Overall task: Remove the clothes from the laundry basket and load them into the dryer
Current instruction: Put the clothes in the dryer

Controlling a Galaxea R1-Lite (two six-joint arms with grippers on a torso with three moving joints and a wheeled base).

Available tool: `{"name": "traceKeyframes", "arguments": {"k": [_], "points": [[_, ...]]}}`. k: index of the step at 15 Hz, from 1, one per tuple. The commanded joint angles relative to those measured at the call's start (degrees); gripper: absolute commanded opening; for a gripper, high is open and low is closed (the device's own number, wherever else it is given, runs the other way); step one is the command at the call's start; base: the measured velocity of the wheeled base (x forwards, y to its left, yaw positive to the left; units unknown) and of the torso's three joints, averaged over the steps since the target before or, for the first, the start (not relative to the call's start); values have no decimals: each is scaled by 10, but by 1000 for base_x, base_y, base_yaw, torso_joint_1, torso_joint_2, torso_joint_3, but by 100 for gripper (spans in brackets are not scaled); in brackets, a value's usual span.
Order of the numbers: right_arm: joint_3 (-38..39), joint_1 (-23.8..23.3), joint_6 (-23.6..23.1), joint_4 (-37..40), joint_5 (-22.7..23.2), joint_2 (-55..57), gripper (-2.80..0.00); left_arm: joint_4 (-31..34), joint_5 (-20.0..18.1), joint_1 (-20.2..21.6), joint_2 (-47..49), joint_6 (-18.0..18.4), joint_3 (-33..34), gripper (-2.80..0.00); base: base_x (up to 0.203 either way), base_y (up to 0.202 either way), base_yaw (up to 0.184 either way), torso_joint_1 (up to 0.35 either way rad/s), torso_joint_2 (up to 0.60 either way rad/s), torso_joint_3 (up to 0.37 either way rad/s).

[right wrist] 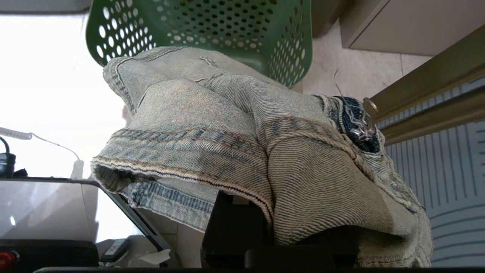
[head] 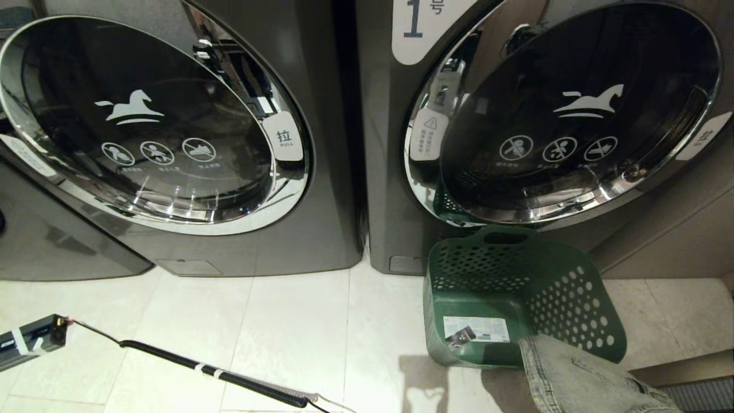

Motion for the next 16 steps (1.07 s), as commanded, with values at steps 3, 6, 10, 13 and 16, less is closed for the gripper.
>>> {"name": "traceKeyframes", "arguments": {"k": [3, 6, 10, 13, 16], "points": [[1, 0, -1, 0, 1, 0, -280, -1, 0, 0, 0, 0, 0, -280, 0, 0, 0, 1, 1, 203], [1, 0, -1, -2, 1, 0, -280, -1, 0, 0, 0, 0, 0, -280, 0, 0, 0, 2, 0, 207], [1, 0, 15, -2, 0, 0, -280, 0, 1, 0, 0, 0, 0, -280, 0, 0, 0, 4, 1, 203], [1, 0, 17, -2, -1, 0, -280, 0, 1, 0, 0, -1, 0, -280, 0, 0, 0, 1, 3, 202], [1, 0, 18, -2, 0, 0, -280, 0, 0, 0, 0, -1, 0, -280, 0, 0, 0, -2, 5, 205]]}}
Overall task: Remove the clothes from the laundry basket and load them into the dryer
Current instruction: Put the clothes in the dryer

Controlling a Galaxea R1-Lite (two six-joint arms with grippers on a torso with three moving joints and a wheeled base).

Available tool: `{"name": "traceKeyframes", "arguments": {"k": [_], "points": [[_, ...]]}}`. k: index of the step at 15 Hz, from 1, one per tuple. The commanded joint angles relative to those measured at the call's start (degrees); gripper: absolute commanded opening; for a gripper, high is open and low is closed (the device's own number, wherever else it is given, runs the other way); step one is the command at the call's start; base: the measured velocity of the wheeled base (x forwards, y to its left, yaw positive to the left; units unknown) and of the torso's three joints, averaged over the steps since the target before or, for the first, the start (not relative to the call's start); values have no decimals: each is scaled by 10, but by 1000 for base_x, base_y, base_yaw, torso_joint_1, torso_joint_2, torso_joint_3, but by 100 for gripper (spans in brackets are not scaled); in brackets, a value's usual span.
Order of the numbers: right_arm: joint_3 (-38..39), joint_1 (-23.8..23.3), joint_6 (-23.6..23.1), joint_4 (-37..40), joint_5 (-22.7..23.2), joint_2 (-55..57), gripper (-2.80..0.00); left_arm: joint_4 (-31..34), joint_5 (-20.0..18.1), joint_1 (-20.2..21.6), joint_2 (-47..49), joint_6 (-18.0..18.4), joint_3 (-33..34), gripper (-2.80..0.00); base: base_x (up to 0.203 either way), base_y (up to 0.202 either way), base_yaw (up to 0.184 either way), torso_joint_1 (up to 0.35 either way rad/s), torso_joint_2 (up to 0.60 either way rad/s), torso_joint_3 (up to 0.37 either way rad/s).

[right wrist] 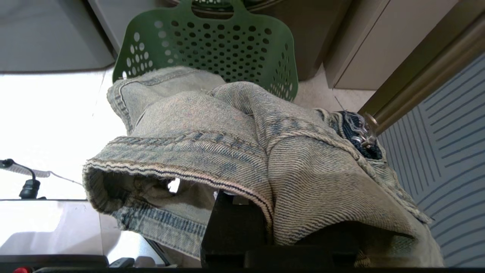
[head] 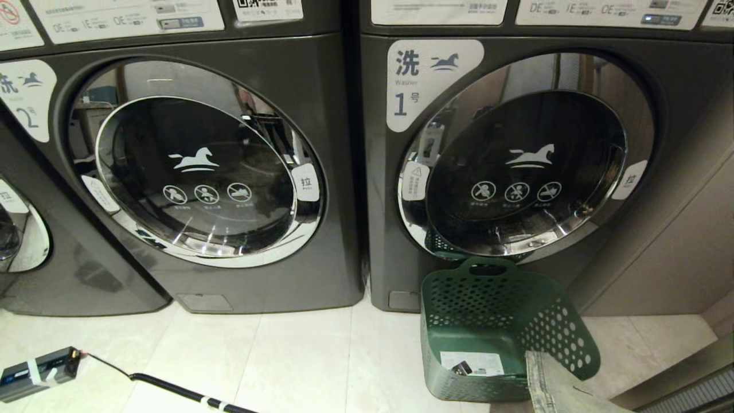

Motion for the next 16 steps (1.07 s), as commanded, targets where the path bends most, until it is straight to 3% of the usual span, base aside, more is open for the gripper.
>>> {"name": "traceKeyframes", "arguments": {"k": [1, 11, 16], "points": [[0, 0, 0, 1, 1, 0, -280, 0, 1, 0, 0, 0, 0, -280, 0, 0, 0, 2, 6, 211], [0, 0, 0, 1, 0, 0, -280, 0, 1, 0, 0, 0, 0, -280, 0, 0, 0, 2, 3, 202], [0, 0, 0, 1, 0, 0, -280, 0, 0, 0, 0, 0, 0, -280, 0, 0, 0, 1, 1, 39]]}}
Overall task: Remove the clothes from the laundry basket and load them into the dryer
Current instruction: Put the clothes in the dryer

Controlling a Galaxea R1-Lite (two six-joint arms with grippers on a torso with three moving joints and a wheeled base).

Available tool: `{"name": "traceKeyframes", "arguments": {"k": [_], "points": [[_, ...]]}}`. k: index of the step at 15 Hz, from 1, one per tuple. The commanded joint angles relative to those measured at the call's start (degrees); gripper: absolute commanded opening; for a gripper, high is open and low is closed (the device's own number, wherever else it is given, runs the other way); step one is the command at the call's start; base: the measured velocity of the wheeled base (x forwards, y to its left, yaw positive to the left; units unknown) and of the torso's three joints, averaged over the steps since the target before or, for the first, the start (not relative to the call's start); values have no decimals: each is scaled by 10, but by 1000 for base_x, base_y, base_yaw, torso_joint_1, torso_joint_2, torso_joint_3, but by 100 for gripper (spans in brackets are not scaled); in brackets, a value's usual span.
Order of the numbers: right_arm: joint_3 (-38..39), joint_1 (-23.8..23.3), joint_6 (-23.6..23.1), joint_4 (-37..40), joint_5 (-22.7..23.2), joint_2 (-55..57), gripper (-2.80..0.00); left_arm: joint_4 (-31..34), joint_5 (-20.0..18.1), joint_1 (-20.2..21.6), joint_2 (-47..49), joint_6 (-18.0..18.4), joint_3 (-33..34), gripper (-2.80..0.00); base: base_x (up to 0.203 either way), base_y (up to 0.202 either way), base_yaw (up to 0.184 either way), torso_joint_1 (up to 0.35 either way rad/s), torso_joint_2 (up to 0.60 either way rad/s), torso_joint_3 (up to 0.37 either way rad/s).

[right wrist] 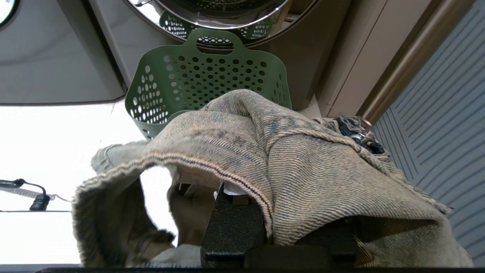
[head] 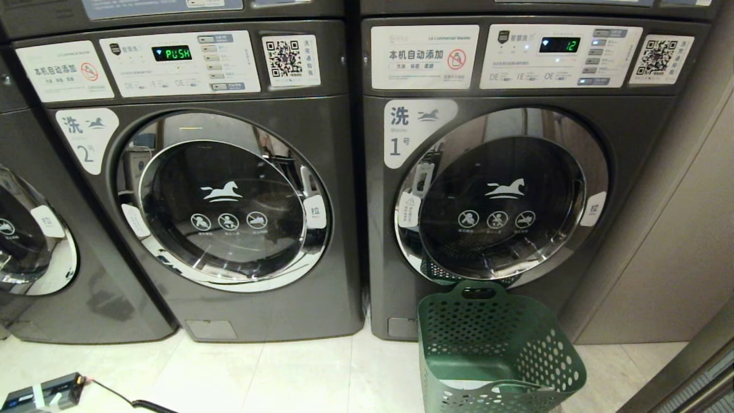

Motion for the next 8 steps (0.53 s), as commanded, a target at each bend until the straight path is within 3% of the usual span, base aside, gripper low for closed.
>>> {"name": "traceKeyframes", "arguments": {"k": [1, 3, 8], "points": [[0, -1, -1, 1, 0, 0, -280, 0, 0, 0, 0, 0, 0, -280, 0, 0, 0, 0, 0, 0], [0, 0, -1, 1, 0, 0, -280, 0, 0, 0, 0, 0, 0, -280, -1, 37, -4, 4, 1, 1], [0, 0, -1, 1, 0, 0, -280, 0, 0, 0, 0, 0, 0, -280, 0, 186, -4, 0, 2, 2]]}}
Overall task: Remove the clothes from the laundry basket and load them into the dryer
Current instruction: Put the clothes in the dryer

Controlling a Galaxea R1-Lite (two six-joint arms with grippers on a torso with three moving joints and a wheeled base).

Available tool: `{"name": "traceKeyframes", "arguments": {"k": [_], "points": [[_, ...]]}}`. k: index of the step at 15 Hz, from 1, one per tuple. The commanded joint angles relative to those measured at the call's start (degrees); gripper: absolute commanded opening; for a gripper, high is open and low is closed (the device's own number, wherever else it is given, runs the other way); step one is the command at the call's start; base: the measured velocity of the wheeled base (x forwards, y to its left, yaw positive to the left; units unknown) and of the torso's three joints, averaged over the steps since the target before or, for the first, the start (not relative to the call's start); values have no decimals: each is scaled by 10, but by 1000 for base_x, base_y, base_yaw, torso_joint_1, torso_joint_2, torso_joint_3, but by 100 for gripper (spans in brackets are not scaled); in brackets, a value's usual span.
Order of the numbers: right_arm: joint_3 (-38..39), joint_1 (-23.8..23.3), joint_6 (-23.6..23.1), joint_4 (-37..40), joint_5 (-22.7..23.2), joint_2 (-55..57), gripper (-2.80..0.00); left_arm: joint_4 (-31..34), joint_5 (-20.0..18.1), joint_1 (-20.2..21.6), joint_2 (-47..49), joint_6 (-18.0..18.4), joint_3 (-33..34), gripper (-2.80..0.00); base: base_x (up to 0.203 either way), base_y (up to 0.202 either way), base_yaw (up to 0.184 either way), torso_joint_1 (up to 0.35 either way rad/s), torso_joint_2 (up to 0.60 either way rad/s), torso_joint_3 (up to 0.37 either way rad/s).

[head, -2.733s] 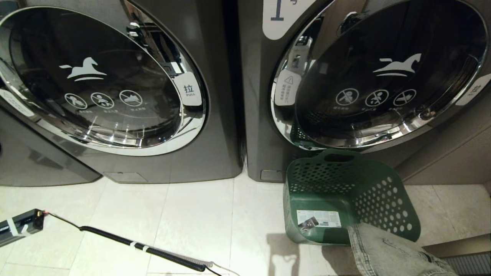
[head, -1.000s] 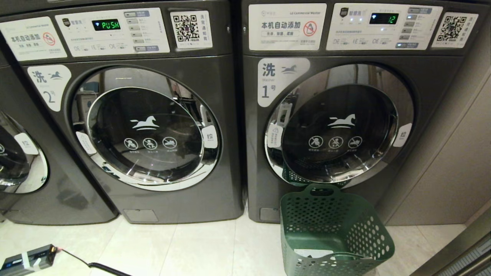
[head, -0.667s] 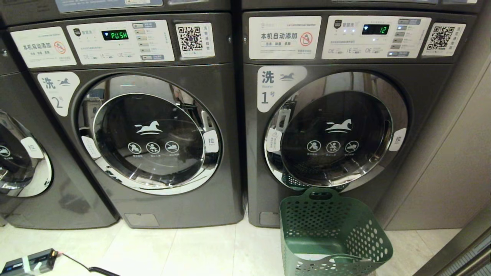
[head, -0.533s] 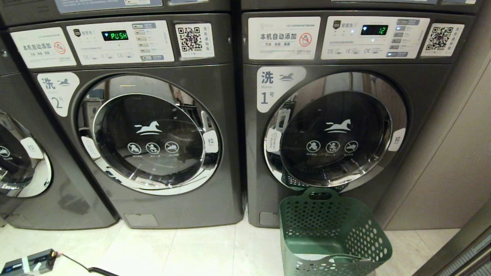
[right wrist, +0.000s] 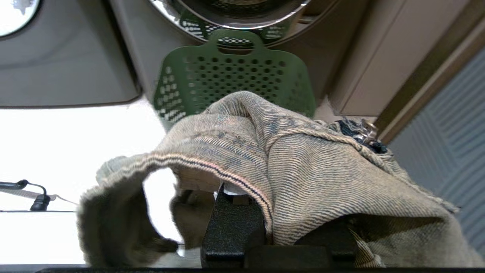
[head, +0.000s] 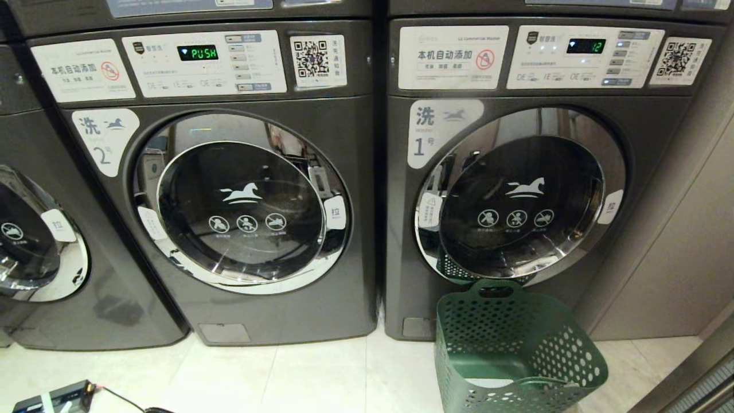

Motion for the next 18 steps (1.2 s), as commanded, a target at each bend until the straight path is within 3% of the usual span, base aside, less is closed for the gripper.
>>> {"name": "traceKeyframes", "arguments": {"k": [1, 18], "points": [[0, -1, 0, 1, 0, 0, -280, 0, 0, 0, 0, 0, 0, -280, 0, 196, -1, 2, 2, 6], [0, 0, 0, 1, 0, 0, -280, 0, 0, 0, 0, 0, 0, -280, 0, 194, -2, 1, 3, 2]]}}
